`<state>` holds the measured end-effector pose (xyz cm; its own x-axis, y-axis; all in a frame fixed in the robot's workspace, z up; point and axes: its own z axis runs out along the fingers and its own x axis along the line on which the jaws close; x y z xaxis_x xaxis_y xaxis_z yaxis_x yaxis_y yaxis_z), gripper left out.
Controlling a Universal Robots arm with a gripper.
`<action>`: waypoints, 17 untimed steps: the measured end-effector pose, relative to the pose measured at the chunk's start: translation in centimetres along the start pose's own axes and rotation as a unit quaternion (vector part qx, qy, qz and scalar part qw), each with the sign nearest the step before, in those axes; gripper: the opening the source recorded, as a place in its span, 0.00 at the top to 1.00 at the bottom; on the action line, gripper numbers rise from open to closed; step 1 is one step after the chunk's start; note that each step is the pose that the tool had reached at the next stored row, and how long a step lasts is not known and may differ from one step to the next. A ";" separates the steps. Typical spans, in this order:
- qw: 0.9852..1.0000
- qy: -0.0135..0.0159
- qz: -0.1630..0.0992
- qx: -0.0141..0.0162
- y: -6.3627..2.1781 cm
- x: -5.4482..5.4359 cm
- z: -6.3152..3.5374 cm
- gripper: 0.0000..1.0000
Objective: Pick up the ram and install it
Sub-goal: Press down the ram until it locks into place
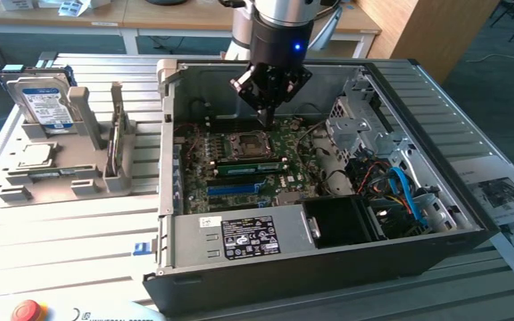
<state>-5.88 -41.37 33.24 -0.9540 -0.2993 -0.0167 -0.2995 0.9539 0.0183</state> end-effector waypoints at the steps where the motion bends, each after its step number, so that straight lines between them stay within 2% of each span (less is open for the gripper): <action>1: 1.000 0.000 0.009 0.000 0.00 0.0 0.00 0.89; 5: 0.999 -0.001 0.046 0.001 0.00 0.0 0.01 0.89; 8: 0.997 -0.001 0.073 0.001 0.00 0.0 0.01 0.89; 12: 0.994 -0.002 0.107 0.002 0.00 0.0 0.01 0.89; 17: 0.989 -0.003 0.147 0.002 0.00 0.0 0.02 0.89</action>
<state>-5.87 -41.37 33.22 -0.9998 -0.0097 -0.0166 -0.0100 0.9998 0.0183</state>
